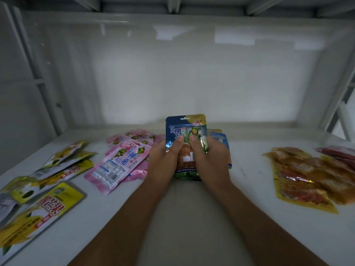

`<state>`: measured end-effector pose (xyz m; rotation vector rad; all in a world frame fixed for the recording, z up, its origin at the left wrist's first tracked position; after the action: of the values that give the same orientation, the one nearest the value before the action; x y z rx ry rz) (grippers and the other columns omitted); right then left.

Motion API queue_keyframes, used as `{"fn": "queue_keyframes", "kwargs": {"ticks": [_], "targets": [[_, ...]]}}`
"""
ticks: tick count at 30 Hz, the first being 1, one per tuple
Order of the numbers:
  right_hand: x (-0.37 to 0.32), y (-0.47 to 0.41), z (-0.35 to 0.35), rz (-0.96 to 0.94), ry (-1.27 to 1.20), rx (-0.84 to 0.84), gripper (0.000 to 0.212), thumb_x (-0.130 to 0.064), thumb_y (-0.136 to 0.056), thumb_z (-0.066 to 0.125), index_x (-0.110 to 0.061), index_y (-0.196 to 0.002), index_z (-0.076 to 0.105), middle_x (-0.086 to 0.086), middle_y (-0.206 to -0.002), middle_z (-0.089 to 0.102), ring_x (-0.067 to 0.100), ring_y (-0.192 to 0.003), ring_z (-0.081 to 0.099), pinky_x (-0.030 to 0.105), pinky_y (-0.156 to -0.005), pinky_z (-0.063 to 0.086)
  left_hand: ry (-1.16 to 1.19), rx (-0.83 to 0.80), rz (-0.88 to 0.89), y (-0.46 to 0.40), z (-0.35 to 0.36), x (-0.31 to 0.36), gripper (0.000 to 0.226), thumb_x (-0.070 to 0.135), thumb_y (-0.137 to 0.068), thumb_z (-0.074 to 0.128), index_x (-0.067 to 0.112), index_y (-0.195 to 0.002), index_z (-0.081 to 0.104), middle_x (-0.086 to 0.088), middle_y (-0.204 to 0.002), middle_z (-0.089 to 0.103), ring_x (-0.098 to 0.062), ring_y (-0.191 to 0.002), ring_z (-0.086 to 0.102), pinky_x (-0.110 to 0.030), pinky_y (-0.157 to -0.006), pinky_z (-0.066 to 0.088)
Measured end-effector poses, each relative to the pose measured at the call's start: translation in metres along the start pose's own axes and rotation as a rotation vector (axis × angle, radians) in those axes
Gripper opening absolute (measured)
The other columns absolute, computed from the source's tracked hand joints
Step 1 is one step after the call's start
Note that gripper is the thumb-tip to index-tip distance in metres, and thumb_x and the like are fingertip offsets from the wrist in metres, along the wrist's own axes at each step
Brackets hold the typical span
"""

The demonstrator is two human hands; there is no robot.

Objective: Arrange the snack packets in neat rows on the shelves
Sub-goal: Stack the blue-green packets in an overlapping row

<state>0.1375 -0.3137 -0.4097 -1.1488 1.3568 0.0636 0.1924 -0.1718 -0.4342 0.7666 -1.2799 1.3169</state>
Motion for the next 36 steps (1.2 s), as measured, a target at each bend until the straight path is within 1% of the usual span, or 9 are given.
{"fn": "queue_keyframes", "kwargs": {"ticks": [5, 9, 14, 19, 21, 25, 32, 34, 36], "targets": [[0.001, -0.005, -0.014, 0.005, 0.008, 0.113, 0.041, -0.035, -0.104, 0.061, -0.017, -0.068, 0.056, -0.012, -0.061, 0.057, -0.004, -0.061, 0.060, 0.009, -0.056, 0.037, 0.029, -0.151, -0.048, 0.007, 0.015, 0.001, 0.027, 0.030, -0.105, 0.059, 0.010, -0.103, 0.077, -0.012, -0.095, 0.081, -0.023, -0.084, 0.079, -0.029, -0.071, 0.061], [0.003, -0.005, -0.010, 0.052, -0.057, 0.065, 0.035, -0.038, -0.103, 0.061, -0.019, -0.075, 0.064, -0.009, -0.068, 0.065, 0.002, -0.064, 0.063, 0.010, -0.058, 0.040, -0.033, -0.123, -0.024, 0.004, 0.010, -0.001, 0.028, 0.029, -0.106, 0.058, 0.007, -0.108, 0.075, -0.011, -0.097, 0.081, -0.025, -0.089, 0.079, -0.036, -0.079, 0.064], [0.005, -0.005, -0.007, 0.057, 0.003, -0.012, 0.026, -0.037, -0.101, 0.065, -0.016, -0.088, 0.073, -0.006, -0.075, 0.068, -0.002, -0.066, 0.063, 0.006, -0.057, 0.041, -0.045, -0.064, -0.039, 0.001, 0.006, -0.003, 0.023, 0.028, -0.109, 0.052, 0.019, -0.102, 0.072, -0.003, -0.092, 0.080, -0.020, -0.085, 0.078, -0.030, -0.072, 0.063], [-0.001, -0.006, -0.002, -0.051, 0.138, 0.001, 0.037, -0.036, -0.107, 0.055, -0.009, -0.087, 0.069, 0.002, -0.078, 0.069, 0.015, -0.072, 0.066, 0.029, -0.066, 0.050, 0.020, -0.032, -0.122, -0.003, 0.005, -0.009, 0.019, 0.027, -0.106, 0.056, 0.016, -0.106, 0.072, -0.007, -0.095, 0.081, -0.024, -0.086, 0.078, -0.035, -0.073, 0.060], [-0.003, -0.006, -0.002, -0.091, 0.154, 0.025, 0.038, -0.033, -0.108, 0.053, -0.006, -0.086, 0.068, 0.002, -0.075, 0.067, 0.015, -0.069, 0.065, 0.030, -0.063, 0.049, 0.033, -0.041, -0.129, -0.002, 0.006, -0.009, 0.020, 0.026, -0.105, 0.058, 0.013, -0.110, 0.072, -0.008, -0.097, 0.080, -0.024, -0.086, 0.078, -0.034, -0.070, 0.060], [-0.004, -0.005, -0.002, -0.089, 0.121, -0.016, 0.036, -0.035, -0.108, 0.053, -0.009, -0.087, 0.067, -0.009, -0.072, 0.062, 0.002, -0.066, 0.062, 0.011, -0.058, 0.043, 0.031, -0.032, -0.118, -0.002, 0.003, -0.009, 0.019, 0.024, -0.106, 0.058, 0.012, -0.110, 0.072, -0.007, -0.095, 0.080, -0.019, -0.081, 0.078, -0.028, -0.061, 0.059], [0.007, -0.008, -0.001, -0.042, 0.138, -0.014, 0.052, -0.064, -0.094, 0.047, -0.019, -0.100, 0.072, -0.004, -0.084, 0.072, 0.014, -0.080, 0.070, 0.035, -0.072, 0.058, 0.078, 0.008, -0.139, -0.003, 0.002, -0.011, 0.016, 0.018, -0.104, 0.058, 0.013, -0.112, 0.071, -0.008, -0.097, 0.080, -0.024, -0.086, 0.078, -0.032, -0.067, 0.060], [0.007, -0.008, 0.000, -0.054, 0.162, -0.022, 0.048, -0.058, -0.100, 0.048, -0.016, -0.098, 0.070, -0.005, -0.082, 0.070, 0.009, -0.074, 0.066, 0.023, -0.066, 0.052, 0.064, 0.010, -0.135, -0.002, 0.002, -0.010, 0.016, 0.018, -0.103, 0.059, 0.012, -0.112, 0.071, -0.008, -0.096, 0.080, -0.022, -0.082, 0.078, -0.030, -0.062, 0.059], [0.004, -0.009, -0.002, -0.068, 0.201, -0.016, 0.038, -0.045, -0.106, 0.051, -0.013, -0.091, 0.066, -0.006, -0.078, 0.064, 0.002, -0.066, 0.057, 0.010, -0.058, 0.037, 0.048, -0.009, -0.116, -0.001, 0.003, -0.008, 0.014, 0.019, -0.103, 0.060, 0.011, -0.106, 0.072, -0.008, -0.091, 0.080, -0.017, -0.075, 0.078, -0.026, -0.056, 0.058]]}}
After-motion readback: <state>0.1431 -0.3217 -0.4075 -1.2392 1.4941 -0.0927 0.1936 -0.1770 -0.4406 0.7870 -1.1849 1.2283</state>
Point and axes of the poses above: each hand's wrist, its own y-axis away from the middle knuckle, its own z-axis out of the palm, x = y × z, the point moved 9 cm from there along -y, towards the middle knuckle
